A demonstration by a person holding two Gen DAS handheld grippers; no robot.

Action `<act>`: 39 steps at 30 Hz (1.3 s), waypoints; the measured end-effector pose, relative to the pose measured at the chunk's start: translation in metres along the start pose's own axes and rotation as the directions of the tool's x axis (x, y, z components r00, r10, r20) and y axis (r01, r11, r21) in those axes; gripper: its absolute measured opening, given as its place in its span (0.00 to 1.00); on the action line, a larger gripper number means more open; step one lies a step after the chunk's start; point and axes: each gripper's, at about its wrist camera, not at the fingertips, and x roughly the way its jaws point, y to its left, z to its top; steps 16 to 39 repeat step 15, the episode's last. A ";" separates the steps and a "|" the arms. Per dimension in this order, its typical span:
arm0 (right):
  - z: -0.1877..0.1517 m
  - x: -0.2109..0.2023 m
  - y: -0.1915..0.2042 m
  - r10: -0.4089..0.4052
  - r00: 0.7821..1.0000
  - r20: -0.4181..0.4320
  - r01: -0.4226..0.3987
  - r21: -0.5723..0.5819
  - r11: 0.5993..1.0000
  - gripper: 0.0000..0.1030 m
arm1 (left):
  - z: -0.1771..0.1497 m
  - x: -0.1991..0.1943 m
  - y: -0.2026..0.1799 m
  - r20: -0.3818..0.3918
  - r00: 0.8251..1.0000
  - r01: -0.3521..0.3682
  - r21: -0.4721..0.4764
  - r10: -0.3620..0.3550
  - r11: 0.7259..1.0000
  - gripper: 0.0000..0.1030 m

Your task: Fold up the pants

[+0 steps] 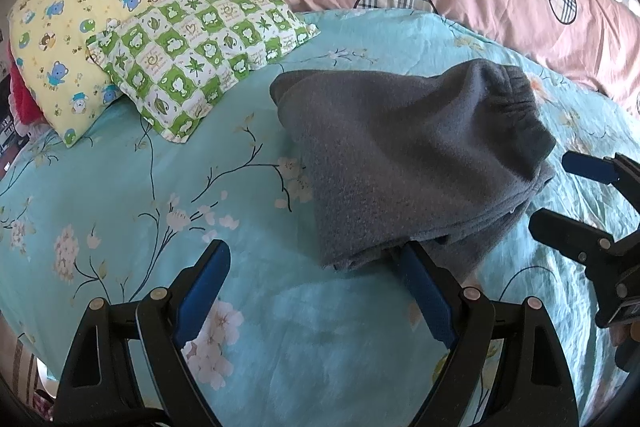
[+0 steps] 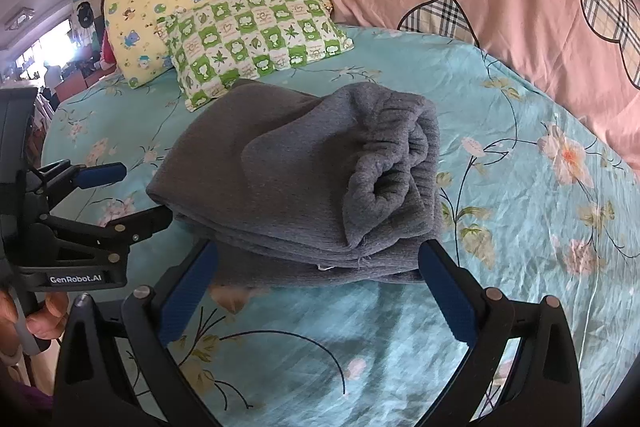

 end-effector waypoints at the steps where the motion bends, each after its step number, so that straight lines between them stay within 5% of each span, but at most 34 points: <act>1: 0.000 0.000 -0.001 -0.002 1.000 0.000 0.002 0.002 1.000 0.97 | 0.001 0.000 0.000 0.001 1.000 0.007 -0.002 -0.006 1.000 0.85; 39: 0.002 0.002 -0.007 0.002 1.000 0.015 -0.002 0.044 0.999 0.97 | 0.017 -0.001 -0.009 0.050 0.999 0.007 0.026 -0.008 1.000 0.85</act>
